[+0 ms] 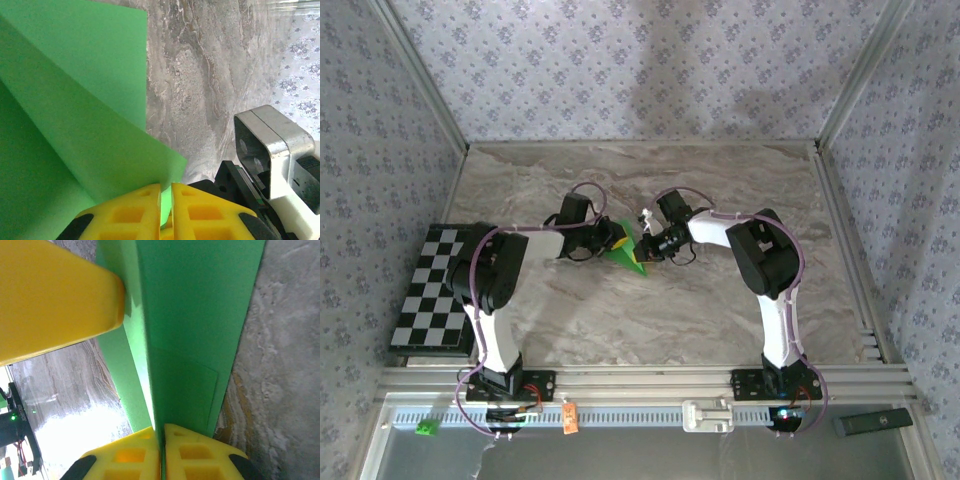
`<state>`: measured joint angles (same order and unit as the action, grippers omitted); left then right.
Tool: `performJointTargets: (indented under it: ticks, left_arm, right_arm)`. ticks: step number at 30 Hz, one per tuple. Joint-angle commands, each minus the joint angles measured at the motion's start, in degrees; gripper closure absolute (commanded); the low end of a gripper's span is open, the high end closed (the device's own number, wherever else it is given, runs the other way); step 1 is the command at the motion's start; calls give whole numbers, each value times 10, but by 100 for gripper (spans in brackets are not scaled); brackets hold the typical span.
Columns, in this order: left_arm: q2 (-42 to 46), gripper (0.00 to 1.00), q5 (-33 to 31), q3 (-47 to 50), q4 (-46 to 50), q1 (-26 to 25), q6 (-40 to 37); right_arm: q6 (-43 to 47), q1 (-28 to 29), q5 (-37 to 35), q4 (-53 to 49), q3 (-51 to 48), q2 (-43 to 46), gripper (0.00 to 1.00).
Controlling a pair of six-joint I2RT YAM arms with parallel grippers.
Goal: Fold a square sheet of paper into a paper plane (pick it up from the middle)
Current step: Fourth fold the wing at the center of the table.
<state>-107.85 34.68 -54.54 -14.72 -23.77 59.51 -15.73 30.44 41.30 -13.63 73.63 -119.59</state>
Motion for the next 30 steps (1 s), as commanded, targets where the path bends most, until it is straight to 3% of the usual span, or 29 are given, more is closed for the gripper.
performJointTargets:
  ticks: [1, 15, 26, 30]
  left_arm:
    - [-12, 87, 0, -17, 13, -3, -12]
    - [49, 85, -2, 37, -32, 13, -10]
    - [4, 88, 26, 19, -64, -6, -5]
    - [-13, 89, 29, 6, -63, -8, -4]
  right_arm:
    - [-8, -6, -9, -15, -6, -12, 91]
    - [-35, -14, -30, -31, -3, -25, 96]
    - [-36, -14, -34, -33, -2, -29, 95]
    - [-35, -14, -33, -35, -4, -28, 90]
